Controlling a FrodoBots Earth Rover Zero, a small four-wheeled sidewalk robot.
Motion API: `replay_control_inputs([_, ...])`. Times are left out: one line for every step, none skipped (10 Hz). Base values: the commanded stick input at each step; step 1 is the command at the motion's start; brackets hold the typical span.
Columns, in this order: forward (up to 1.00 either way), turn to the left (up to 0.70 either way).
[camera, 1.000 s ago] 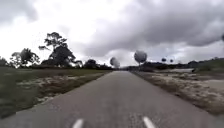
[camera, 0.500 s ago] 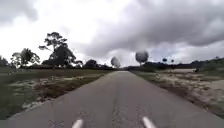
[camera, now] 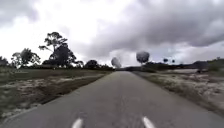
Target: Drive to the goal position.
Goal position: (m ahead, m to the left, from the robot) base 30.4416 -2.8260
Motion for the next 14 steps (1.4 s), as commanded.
replay_control_inputs([0.7, 0.0])
replay_control_inputs([0.7, 0.0])
replay_control_inputs([0.7, 0.0])
replay_control_inputs([0.7, 0.0])
replay_control_inputs([0.7, -0.06])
replay_control_inputs([0.7, -0.35])
replay_control_inputs([0.7, -0.35])
replay_control_inputs([0.7, -0.35])
replay_control_inputs([0.7, -0.17])
replay_control_inputs([0.7, -0.02])
replay_control_inputs([0.7, 0.0])
replay_control_inputs([0.7, 0.0])
replay_control_inputs([0.7, 0.0])
replay_control_inputs([0.7, 0.0])
